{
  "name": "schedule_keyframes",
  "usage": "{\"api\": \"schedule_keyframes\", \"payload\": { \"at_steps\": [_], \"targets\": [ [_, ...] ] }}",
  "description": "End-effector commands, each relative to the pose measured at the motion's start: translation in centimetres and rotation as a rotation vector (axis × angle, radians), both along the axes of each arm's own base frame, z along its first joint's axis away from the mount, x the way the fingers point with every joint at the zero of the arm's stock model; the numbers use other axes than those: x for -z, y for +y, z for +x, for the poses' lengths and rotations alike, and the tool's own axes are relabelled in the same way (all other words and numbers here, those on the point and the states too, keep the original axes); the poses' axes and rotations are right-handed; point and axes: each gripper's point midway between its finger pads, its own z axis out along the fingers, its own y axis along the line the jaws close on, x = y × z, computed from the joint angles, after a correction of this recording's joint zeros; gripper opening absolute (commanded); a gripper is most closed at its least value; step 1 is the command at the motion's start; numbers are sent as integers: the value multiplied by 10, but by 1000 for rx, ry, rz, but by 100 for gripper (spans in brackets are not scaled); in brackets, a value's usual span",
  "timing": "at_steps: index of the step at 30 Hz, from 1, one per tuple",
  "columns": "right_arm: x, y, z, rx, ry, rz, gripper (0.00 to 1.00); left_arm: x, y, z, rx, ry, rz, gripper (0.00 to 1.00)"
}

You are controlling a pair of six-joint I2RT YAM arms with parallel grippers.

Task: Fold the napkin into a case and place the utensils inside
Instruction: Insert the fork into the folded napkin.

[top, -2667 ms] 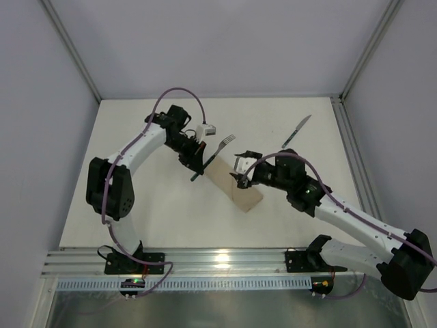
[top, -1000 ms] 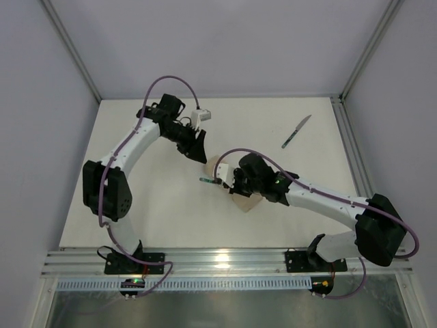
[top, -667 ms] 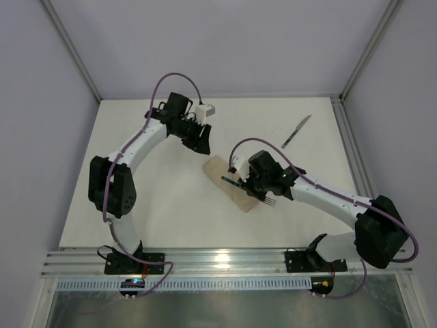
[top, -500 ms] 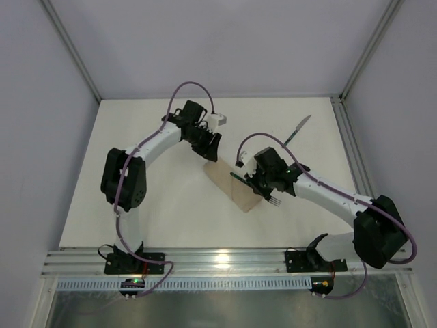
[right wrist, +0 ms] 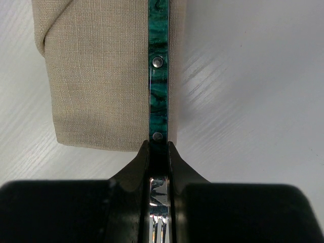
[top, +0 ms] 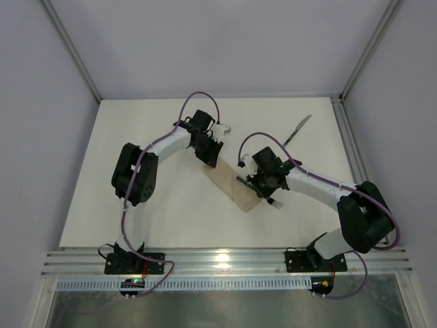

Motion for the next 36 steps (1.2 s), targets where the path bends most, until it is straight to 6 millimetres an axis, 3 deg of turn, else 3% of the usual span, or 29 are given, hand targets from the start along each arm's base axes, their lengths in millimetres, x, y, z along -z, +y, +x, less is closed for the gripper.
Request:
{"api": "schedule_keyframes", "payload": {
  "at_steps": [1,7,17,22,29,31,36],
  "targets": [
    [-11,6,9,22,-29,18,4,6,-4,2,16,-29,14,26],
    [-2,15,17,-7,-1,20,4,5,-3,1,23,-34,14,23],
    [-15,41,33,-46,-21,58,4,5,-3,-1,35,-35,3,18],
    [-6,52,33,-63,11,54,4,3,-5,-2,38,-33,-8,18],
    [-9,66,47,-12,18,86,4,1,-5,-3,44,-36,-12,17],
    [-7,65,46,-2,41,72,4,1,-5,-3,44,-37,-12,17],
    [-5,37,20,78,92,-33,4,0,-5,-3,39,-39,-14,17]
  ]
}}
